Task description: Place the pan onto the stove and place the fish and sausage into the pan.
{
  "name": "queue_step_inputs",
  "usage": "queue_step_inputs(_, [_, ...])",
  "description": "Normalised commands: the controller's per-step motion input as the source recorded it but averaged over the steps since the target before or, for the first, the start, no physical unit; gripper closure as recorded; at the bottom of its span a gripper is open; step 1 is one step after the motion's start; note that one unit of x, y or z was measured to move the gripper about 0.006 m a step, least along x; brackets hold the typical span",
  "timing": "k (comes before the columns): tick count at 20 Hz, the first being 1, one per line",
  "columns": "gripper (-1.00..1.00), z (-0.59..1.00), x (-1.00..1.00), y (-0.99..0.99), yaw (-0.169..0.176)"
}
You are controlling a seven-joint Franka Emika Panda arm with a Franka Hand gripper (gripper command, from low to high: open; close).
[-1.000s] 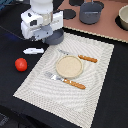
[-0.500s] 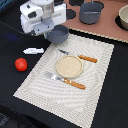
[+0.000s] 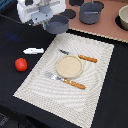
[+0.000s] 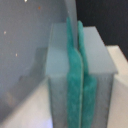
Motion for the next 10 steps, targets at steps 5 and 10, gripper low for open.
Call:
queue_step_inputs(5, [1.00,0.39,-0.01,0.79,0.013])
queue_step_inputs(10, [1.00,0.34,0.01,0.69,0.000])
